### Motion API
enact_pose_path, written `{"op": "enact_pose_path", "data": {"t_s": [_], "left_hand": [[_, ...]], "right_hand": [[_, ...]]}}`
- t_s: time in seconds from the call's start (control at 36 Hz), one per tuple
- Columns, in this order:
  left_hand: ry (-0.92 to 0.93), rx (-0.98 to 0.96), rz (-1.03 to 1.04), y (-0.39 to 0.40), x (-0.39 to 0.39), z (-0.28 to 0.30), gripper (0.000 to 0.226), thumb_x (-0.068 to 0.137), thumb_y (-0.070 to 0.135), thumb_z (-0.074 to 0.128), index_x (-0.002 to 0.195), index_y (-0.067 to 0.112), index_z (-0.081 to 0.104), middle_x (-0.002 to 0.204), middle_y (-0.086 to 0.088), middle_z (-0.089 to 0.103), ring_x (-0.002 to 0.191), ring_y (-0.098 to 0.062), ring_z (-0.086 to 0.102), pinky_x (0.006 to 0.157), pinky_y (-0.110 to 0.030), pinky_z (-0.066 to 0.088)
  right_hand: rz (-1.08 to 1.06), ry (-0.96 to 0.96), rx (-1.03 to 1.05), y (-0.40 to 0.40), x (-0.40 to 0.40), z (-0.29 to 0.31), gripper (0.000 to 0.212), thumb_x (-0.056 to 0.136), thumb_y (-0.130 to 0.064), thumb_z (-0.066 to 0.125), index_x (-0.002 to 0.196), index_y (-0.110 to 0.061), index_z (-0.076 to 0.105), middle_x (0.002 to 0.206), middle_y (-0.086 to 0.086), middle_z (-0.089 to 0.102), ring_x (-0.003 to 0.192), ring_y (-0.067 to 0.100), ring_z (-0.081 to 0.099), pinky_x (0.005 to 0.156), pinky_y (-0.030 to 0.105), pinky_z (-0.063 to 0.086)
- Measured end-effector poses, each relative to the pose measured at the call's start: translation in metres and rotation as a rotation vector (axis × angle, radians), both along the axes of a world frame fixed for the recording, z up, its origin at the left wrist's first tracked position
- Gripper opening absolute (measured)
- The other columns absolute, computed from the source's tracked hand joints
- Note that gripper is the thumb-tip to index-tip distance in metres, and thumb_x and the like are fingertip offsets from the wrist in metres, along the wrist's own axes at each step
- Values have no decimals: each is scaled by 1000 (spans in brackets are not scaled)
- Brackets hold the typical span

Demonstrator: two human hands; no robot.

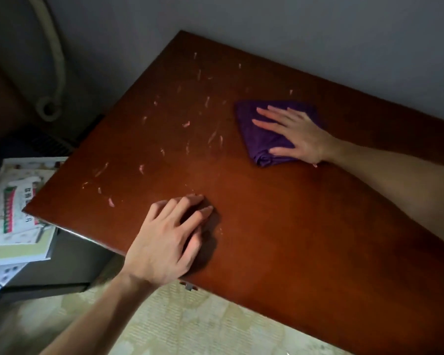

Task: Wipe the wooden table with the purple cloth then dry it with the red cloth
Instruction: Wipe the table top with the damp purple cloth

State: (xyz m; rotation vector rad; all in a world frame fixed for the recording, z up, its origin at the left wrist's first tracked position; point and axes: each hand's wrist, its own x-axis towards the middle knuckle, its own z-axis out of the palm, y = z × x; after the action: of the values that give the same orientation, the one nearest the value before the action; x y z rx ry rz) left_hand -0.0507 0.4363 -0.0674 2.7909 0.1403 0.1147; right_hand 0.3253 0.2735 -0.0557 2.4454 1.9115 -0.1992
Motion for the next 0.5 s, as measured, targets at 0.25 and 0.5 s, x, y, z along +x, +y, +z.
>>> {"op": "enact_pose_path", "data": {"t_s": [0.25, 0.5], "left_hand": [[51, 4, -18, -1, -1, 0, 47, 96, 34, 36, 136, 23, 60, 143, -2, 54, 126, -20, 53, 96, -46, 42], [12, -3, -61, 5, -17, 4, 48, 99, 35, 32, 136, 22, 59, 143, -4, 55, 128, -22, 54, 97, -48, 42]], "right_hand": [[-295, 21, 82, 38, 83, 2, 83, 86, -91, 12, 159, -51, 11, 172, -11, 10, 159, 17, 8, 126, 54, 11], [-676, 22, 123, 31, 45, 7, 76, 96, -81, 22, 162, -44, 13, 173, -2, 8, 160, 21, 5, 128, 51, 2]]}}
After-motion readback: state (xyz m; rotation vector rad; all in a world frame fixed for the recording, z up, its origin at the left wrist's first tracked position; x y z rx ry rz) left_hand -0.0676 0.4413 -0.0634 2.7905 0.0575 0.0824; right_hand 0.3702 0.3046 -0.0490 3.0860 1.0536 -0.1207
